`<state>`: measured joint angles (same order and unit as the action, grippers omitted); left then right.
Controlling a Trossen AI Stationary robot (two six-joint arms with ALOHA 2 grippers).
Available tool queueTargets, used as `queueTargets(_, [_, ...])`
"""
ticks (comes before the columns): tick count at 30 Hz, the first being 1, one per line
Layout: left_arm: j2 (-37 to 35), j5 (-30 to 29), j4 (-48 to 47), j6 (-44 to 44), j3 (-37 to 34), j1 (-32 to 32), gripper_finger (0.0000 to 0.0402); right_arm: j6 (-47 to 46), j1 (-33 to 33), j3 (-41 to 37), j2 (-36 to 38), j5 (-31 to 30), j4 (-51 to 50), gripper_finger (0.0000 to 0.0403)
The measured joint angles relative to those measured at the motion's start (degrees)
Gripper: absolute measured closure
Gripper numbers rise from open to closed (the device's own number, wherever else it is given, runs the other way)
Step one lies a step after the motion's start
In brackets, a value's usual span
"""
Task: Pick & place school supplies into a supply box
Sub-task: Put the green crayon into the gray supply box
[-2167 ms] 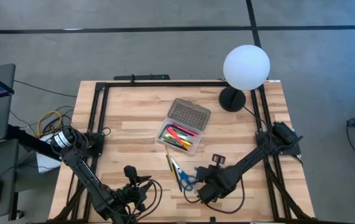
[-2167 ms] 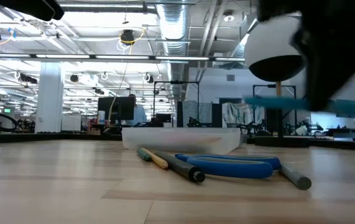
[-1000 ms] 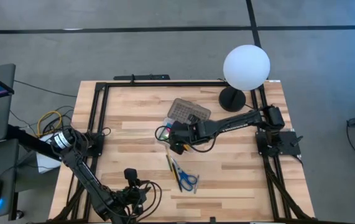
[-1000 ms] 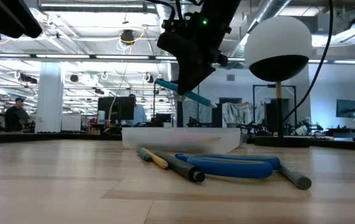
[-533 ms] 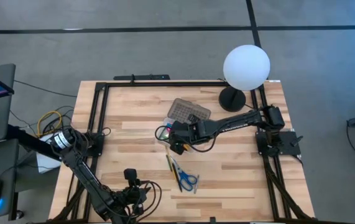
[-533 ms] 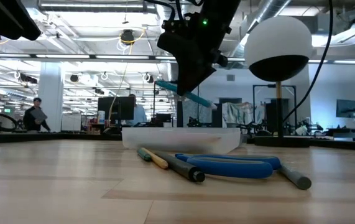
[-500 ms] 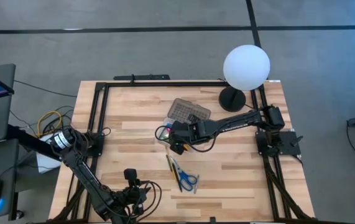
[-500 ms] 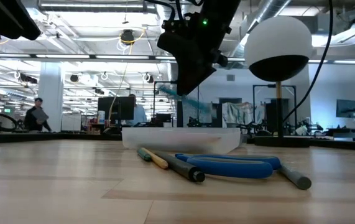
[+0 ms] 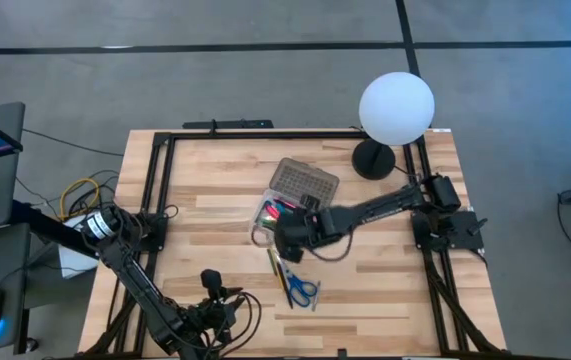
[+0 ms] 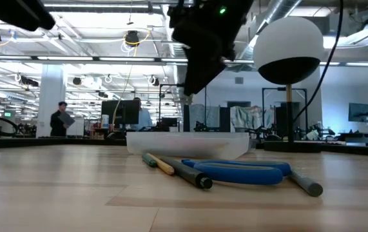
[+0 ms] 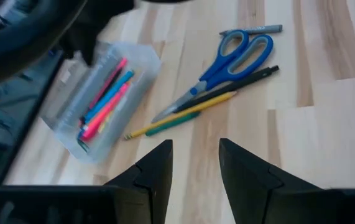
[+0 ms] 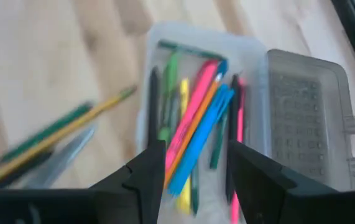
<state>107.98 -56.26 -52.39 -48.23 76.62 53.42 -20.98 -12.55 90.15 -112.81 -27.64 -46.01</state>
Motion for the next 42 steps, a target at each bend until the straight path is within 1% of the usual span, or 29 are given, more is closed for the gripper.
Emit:
queueTargets(2, [0.0, -1.29, 0.01, 2.29, 0.0, -0.24, 0.0276, 0.37, -2.39, 0.0, 0.0, -1.9, -2.7, 0.0239])
queueTargets(4, [-0.02, -1.69, 0.01, 4.32, 0.0, -0.76, 0.0276, -1.0, -5.24, 0.0, 0.0, -5.24, -6.95, 0.0243])
queueTargets(7, [0.46, -1.7, 0.02, 5.52, 0.0, -1.93, 0.0276, -7.12, -10.04, 0.0, 0.0, -11.08, -15.39, 0.025])
queueTargets(9, [1.5, -1.59, -0.62, 6.89, 0.0, -2.92, 0.0276, -12.73, -13.53, 0.0, 0.0, -13.81, -21.23, 0.0254])
queueTargets(12, [3.46, -0.13, -0.65, 10.62, -0.04, -5.53, 0.0276, -20.94, -19.0, 0.0, 0.02, -14.62, -28.64, 0.0261])
queueTargets(15, [4.71, 3.3, -0.19, 14.45, -0.06, -9.06, 0.0276, -26.39, -24.75, 0.0, 0.04, -14.51, -31.78, 0.0267])
queueTargets(17, [5.35, 5.44, 1.38, 17.11, -0.07, -11.56, 0.0276, -28.24, -28.73, 0.0, 0.04, -14.51, -31.9, 0.027])
queueTargets(20, [5.62, 10.49, 5.39, 24.89, -0.07, -15.01, 0.0276, -31.9, -34.26, 0.0, 0.04, -15.63, -31.71, 0.0275])
queueTargets(25, [5.62, 22.85, 13.23, 39.4, -0.07, -20.94, 0.0276, -38.9, -43.17, 0.0, 0.04, -22.33, -30.25, 0.0281])
queueTargets(27, [5.62, 26.93, 14.94, 43.22, -0.07, -23.18, 0.0276, -40.91, -46.46, 0.0, 0.04, -25.57, -29.14, 0.0282])
queueTargets(30, [5.62, 31.02, 15.59, 45.93, -0.07, -26.09, 0.0276, -42.78, -51.08, 0.0, 0.04, -30.22, -27.37, 0.0282])
queueTargets(34, [5.62, 36.18, 15.7, 49.24, -0.07, -29.31, 0.0276, -43.08, -55.46, 0.0, 0.04, -33.86, -23.82, 0.0282])
queueTargets(38, [5.62, 40.56, 15.99, 49.39, -0.07, -32.23, 0.0276, -43.05, -57.92, 0.0, 0.07, -34.59, -21.29, 0.0282])
queueTargets(42, [5.62, 42.33, 15.94, 49.66, -0.07, -33.89, 0.0276, -42.16, -58.79, 0.0, 0.07, -34.63, -20.19, 0.0282])
